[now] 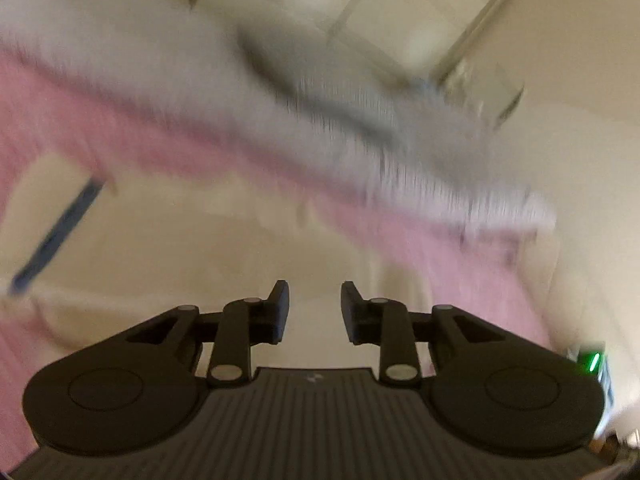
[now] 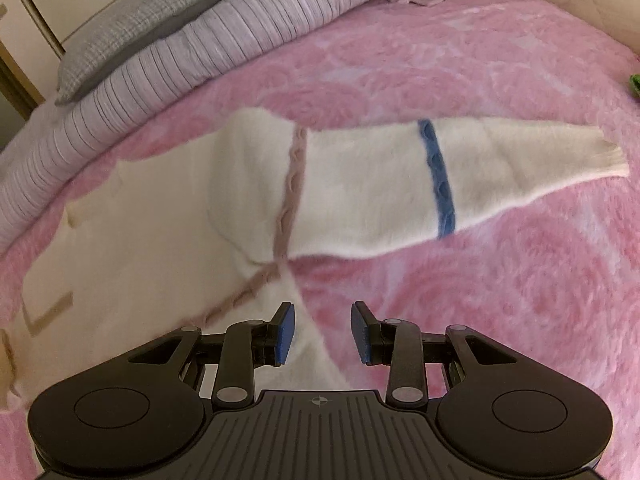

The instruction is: Fold clothes

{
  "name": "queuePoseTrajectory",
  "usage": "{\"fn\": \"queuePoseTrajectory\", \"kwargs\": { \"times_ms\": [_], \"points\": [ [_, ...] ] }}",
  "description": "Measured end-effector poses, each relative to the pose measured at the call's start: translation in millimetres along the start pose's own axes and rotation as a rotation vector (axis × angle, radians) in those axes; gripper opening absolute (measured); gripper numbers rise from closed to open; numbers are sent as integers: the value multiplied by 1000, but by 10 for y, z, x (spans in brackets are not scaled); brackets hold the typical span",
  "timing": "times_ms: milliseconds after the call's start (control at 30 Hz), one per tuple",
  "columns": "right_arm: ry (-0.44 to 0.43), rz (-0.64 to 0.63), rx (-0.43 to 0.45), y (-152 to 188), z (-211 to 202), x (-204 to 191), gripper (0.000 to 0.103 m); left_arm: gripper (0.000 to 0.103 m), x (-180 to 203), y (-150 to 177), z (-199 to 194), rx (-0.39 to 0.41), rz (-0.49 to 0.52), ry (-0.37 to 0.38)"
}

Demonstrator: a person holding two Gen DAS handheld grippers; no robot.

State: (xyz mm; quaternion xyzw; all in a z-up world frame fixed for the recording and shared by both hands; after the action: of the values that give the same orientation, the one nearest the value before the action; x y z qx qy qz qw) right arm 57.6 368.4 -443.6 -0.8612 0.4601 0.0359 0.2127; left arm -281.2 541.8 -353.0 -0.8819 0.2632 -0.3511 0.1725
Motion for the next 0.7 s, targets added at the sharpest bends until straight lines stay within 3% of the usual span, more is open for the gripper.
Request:
{"fn": "queuePoseTrajectory", "kwargs": {
  "times_ms": [67, 200, 333, 433, 567, 700],
  "points": [
    [-51, -2, -6, -18, 12, -35, 35, 23, -140, 222, 47, -49, -60, -33],
    [-249, 39, -77, 88, 133, -266, 35, 20, -622, 459, -53, -104, -157, -158],
    [-486, 153, -159, 208, 344, -652, 35, 20, -1051, 494, -315, -97, -210, -256],
    [-597, 228, -224, 269, 552, -971, 35, 20, -1179, 480, -430, -87, -215, -282],
    [-634, 316, -286, 301, 858, -1265, 35, 20, -1265, 484, -442, -87, -220, -291],
    [-600, 379, -306, 276, 1134, -1391, 35, 20, -1310, 498, -399, -89, -240, -281]
  ]
}}
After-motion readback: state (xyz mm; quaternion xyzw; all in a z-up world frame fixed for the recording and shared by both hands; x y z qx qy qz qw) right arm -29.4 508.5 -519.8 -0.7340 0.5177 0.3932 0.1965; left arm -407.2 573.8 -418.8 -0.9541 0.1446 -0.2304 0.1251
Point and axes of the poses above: each gripper's, at about its wrist camera, not at the fingertips, and z roughly the way its jaws point, x to its right, y to its underside, the point moved 9 cm from there along z, roughly the way its jaws point, and after that the axes turned 8 degrees about -x, right-handed, at the moved point
